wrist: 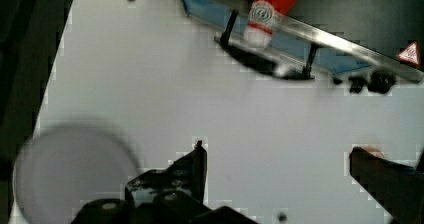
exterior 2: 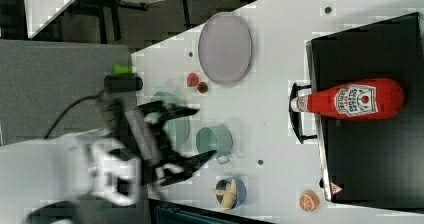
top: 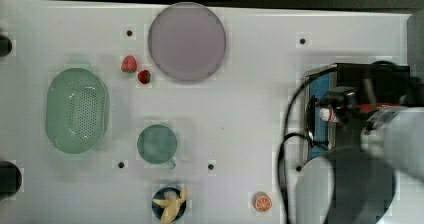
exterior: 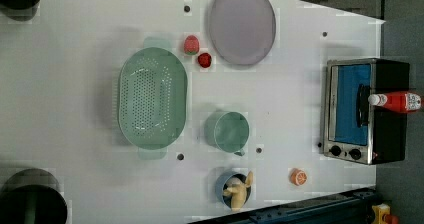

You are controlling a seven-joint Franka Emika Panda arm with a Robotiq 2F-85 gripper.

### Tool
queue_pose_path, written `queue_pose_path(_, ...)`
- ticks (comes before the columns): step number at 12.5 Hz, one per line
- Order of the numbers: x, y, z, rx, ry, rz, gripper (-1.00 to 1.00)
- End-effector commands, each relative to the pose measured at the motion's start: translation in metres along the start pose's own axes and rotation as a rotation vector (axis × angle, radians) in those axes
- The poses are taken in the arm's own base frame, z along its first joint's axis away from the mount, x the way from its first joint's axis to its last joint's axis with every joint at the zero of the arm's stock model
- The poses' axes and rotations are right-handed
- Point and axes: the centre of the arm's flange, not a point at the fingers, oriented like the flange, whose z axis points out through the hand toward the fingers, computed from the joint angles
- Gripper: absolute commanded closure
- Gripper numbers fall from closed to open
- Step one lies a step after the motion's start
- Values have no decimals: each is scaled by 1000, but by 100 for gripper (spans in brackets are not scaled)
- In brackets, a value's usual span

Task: Pick Ketchup from oven and place it on table.

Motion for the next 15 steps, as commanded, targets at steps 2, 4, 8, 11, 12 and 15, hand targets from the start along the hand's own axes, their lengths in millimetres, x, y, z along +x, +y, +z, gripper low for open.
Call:
queue_pose_path(2, 67, 22, 29, 13, 74, 127, -100)
queue_pose_path(4, 93, 26, 46, -13, 97, 169, -100)
queue_pose_path(8, 139, 32, 77, -78, 123, 246, -100)
queue_pose_path(11, 168, 38, 104, -44, 142, 322, -100)
queue_pose_path(12, 175, 40, 117, -33, 139, 346, -100)
queue_pose_path(15, 188, 47, 153, -55, 118, 391, -100)
